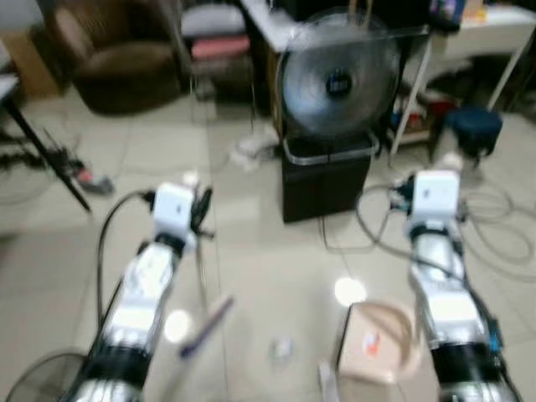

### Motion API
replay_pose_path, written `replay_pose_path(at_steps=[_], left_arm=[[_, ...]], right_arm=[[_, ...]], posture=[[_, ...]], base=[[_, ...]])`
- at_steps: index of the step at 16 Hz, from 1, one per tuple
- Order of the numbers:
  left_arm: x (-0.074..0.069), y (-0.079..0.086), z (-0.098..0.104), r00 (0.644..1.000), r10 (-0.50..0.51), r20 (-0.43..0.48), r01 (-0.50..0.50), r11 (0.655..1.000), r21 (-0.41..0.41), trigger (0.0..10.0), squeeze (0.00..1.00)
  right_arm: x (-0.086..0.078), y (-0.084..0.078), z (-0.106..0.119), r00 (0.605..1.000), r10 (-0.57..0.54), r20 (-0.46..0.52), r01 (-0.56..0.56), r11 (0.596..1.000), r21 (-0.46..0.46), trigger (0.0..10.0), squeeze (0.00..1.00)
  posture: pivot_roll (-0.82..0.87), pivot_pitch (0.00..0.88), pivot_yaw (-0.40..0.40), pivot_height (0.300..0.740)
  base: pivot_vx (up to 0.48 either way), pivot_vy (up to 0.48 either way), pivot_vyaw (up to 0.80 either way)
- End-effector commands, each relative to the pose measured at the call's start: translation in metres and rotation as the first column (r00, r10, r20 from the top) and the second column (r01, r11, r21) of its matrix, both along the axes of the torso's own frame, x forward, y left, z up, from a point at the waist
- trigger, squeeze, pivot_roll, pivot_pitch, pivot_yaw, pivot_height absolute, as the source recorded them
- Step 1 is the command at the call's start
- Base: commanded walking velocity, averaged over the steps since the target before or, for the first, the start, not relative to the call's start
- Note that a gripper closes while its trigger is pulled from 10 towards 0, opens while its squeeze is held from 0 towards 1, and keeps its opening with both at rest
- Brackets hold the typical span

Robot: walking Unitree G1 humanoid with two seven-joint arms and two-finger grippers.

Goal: Sweep floor

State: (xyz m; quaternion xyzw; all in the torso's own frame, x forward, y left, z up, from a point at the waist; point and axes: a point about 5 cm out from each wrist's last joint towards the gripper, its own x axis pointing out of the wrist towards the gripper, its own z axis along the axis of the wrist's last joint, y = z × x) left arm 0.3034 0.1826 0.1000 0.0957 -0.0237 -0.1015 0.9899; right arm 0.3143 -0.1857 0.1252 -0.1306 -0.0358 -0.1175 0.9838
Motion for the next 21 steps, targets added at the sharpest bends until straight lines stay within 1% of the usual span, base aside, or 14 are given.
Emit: replay_pose_path(at_steps=[1,2,3,4,5,6,8,12,15,17,18,19,20,21], left_arm=[[0.000,0.002,0.011,0.999,-0.010,0.041,0.009,1.000,0.017,10.0,0.00],[-0.003,0.003,0.010,0.999,-0.012,0.044,0.011,1.000,0.015,10.0,0.00],[-0.007,0.005,0.018,0.992,0.006,0.125,0.002,0.998,-0.064,10.0,0.00],[-0.006,0.005,0.017,0.993,0.009,0.119,0.000,0.997,-0.072,10.0,0.00],[-0.005,0.010,0.014,0.995,0.042,0.094,-0.033,0.995,-0.095,10.0,0.00],[-0.006,0.011,0.015,0.994,0.051,0.095,-0.042,0.994,-0.102,10.0,0.00],[-0.006,0.017,0.021,0.988,0.080,0.135,-0.065,0.991,-0.115,10.0,0.00],[-0.005,0.018,0.026,0.984,0.076,0.163,-0.058,0.992,-0.114,10.0,0.00],[0.001,0.010,0.029,0.983,0.065,0.174,-0.045,0.992,-0.114,10.0,0.00],[0.006,-0.007,0.027,0.983,0.041,0.178,-0.020,0.992,-0.123,10.0,0.00],[0.007,-0.009,0.027,0.983,0.040,0.178,-0.018,0.992,-0.126,10.0,0.00],[0.010,-0.019,0.027,0.982,0.042,0.183,-0.013,0.988,-0.155,10.0,0.00],[0.010,-0.021,0.027,0.982,0.041,0.183,-0.011,0.987,-0.159,10.0,0.00],[0.011,-0.029,0.026,0.983,0.033,0.182,-0.002,0.986,-0.167,10.0,0.00]], right_arm=[[0.002,0.000,0.007,0.998,0.009,0.059,-0.010,1.000,0.015,10.0,0.00],[0.000,0.000,0.006,0.998,0.008,0.064,-0.009,1.000,0.011,10.0,0.00],[-0.001,-0.004,0.011,0.995,0.001,0.095,-0.002,1.000,0.007,10.0,0.00],[0.000,-0.006,0.012,0.995,-0.002,0.101,0.001,1.000,0.005,10.0,0.00],[0.000,-0.010,0.013,0.992,-0.009,0.125,0.009,1.000,0.000,10.0,0.00],[-0.001,-0.011,0.013,0.991,-0.010,0.130,0.010,1.000,-0.001,10.0,0.00],[0.008,-0.020,0.014,0.988,-0.010,0.154,0.012,1.000,-0.016,10.0,0.00],[0.018,-0.021,0.017,0.985,0.024,0.168,-0.018,0.999,-0.037,10.0,0.00],[0.026,-0.012,0.010,0.987,0.062,0.150,-0.054,0.997,-0.054,10.0,0.00],[0.028,0.006,0.005,0.978,0.122,0.167,-0.117,0.992,-0.036,10.0,0.00],[0.029,0.010,0.004,0.976,0.134,0.170,-0.130,0.991,-0.034,10.0,0.00],[0.028,0.026,0.000,0.966,0.185,0.178,-0.183,0.983,-0.028,10.0,0.00],[0.028,0.029,-0.002,0.965,0.195,0.177,-0.193,0.981,-0.029,10.0,0.00],[0.026,0.039,-0.009,0.963,0.217,0.160,-0.214,0.976,-0.035,10.0,0.00]], posture=[[0.01,0.106,0.078,0.740],[0.01,0.118,0.083,0.740],[0.01,0.149,0.087,0.740],[0.01,0.149,0.087,0.740],[0.04,0.201,0.102,0.740],[0.04,0.206,0.103,0.740],[0.07,0.271,0.104,0.740],[0.10,0.305,0.101,0.740],[0.13,0.331,0.106,0.740],[0.14,0.336,0.118,0.740],[0.14,0.337,0.120,0.740],[0.14,0.343,0.128,0.740],[0.14,0.343,0.129,0.740],[0.14,0.342,0.128,0.740]], base=[[0.315,0.000,0.00],[0.315,0.000,0.00],[0.000,0.000,0.00],[0.000,0.000,0.00],[0.000,0.000,0.00],[0.000,0.000,0.00],[0.000,0.000,0.00],[0.000,0.000,0.00],[0.000,0.000,0.00],[0.000,0.000,0.00],[0.000,0.000,0.00],[0.000,0.000,0.00],[0.000,0.000,0.00],[0.000,0.000,0.00]])
